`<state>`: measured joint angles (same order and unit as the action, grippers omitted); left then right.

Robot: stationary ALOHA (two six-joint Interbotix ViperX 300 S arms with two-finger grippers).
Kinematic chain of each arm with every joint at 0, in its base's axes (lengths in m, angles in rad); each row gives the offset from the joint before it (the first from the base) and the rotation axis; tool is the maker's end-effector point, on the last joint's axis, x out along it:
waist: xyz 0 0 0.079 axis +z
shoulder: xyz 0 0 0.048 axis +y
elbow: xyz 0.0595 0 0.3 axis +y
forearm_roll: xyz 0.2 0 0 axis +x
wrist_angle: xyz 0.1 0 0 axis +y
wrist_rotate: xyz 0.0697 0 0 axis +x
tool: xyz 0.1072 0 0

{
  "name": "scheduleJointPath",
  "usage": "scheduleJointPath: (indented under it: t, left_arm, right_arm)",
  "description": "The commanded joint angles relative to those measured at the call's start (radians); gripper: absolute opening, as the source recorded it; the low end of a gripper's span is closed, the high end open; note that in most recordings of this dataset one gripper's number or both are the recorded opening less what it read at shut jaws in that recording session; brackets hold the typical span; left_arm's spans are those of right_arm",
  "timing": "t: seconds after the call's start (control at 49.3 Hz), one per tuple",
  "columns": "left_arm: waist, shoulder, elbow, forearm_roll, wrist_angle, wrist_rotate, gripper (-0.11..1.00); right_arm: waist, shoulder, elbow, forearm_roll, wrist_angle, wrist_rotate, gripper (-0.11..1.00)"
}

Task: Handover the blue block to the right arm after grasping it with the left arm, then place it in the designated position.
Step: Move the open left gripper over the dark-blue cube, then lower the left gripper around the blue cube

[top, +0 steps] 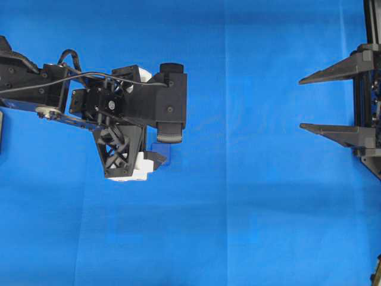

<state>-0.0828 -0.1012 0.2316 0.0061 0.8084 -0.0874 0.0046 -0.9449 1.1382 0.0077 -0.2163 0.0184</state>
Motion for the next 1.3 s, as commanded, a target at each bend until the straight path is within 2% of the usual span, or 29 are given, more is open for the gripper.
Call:
scheduleJointPath:
  t: [0.0, 1.277]
  left_arm:
    - [-0.002, -0.026, -0.023, 0.003, -0.002, -0.002, 0.92]
    - [-0.009, -0.026, -0.021, 0.003, 0.006, -0.008, 0.92]
  right_arm:
    - [0.0, 0.005, -0.032, 0.002, -0.005, 0.002, 0.97]
    - [0.002, 0.006, -0.035, 0.002, 0.009, 0.002, 0.97]
